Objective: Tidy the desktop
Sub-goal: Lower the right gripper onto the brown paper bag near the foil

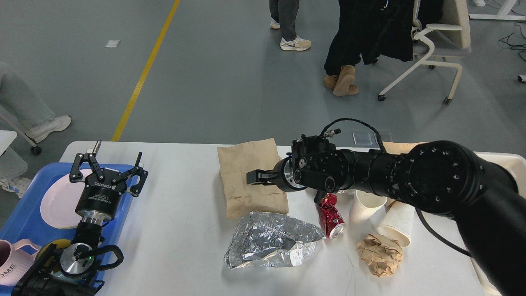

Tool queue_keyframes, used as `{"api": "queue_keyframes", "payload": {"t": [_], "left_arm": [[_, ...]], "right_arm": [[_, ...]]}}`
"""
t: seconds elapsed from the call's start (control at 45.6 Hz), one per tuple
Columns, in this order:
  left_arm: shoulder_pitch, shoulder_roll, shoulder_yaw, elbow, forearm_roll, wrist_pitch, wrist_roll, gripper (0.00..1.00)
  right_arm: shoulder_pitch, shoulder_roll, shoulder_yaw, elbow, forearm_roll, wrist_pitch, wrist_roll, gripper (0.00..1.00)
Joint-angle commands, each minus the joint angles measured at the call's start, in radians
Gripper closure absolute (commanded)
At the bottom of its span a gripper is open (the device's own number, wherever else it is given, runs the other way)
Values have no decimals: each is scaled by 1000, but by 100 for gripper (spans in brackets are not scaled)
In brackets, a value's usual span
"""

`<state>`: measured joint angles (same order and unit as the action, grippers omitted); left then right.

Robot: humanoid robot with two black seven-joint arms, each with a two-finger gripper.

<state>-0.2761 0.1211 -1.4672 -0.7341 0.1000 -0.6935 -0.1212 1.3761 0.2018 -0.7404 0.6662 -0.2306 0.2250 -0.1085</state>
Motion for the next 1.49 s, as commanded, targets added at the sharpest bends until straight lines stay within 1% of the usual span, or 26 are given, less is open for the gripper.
{"api": "queue_keyframes", "payload": {"t": [0.0, 0.219, 0.329, 0.504, 0.724, 0.877, 1.031, 1.075, 1.119, 1.228, 1.25, 1.316, 1.382, 1.448, 1.469], "left_arm": [[0, 0, -1, 1, 0, 0, 0, 4], [0, 0, -1, 1, 0, 0, 0, 4], [0, 0, -1, 1, 0, 0, 0, 4], [0, 0, -1, -1, 0, 0, 0, 4], [0, 0, 1, 1, 0, 0, 0, 4], [0, 0, -1, 1, 0, 0, 0, 4], [0, 2, -1, 1, 0, 0, 0, 4], [0, 0, -1, 1, 0, 0, 0, 4], [0, 0, -1, 1, 0, 2, 0, 4], [0, 2, -1, 1, 0, 0, 0, 4], [0, 2, -1, 1, 0, 0, 0, 4], [0, 2, -1, 1, 0, 0, 0, 4], [0, 2, -1, 1, 0, 2, 0, 4], [0, 2, -1, 1, 0, 0, 0, 4], [0, 2, -1, 1, 0, 0, 0, 4]], "right_arm": [[-84, -9, 3, -79, -12, -6, 1, 0], [-141, -12, 6, -152, -12, -10, 7, 0], [-141, -12, 16, -142, -10, -10, 9, 0], [-147, -12, 102, -138, -9, -10, 9, 0], [-192, -13, 119, -140, -10, -15, 10, 0], [-221, -13, 121, -140, -10, -75, 10, 0], [-230, -16, 122, -137, -10, -81, 13, 0], [-241, -18, 124, -134, -10, -84, 12, 3], [-247, -18, 124, -132, -10, -88, 12, 9], [-275, -18, 122, -134, -13, -119, 13, 32], [-281, -18, 122, -134, -21, -127, 12, 38], [-287, -18, 122, -134, -52, -133, 12, 45], [-288, -18, 122, -137, -76, -136, 10, 55], [-288, -18, 122, -138, -82, -142, 7, 62], [-288, -18, 122, -138, -82, -142, 6, 66]]}}
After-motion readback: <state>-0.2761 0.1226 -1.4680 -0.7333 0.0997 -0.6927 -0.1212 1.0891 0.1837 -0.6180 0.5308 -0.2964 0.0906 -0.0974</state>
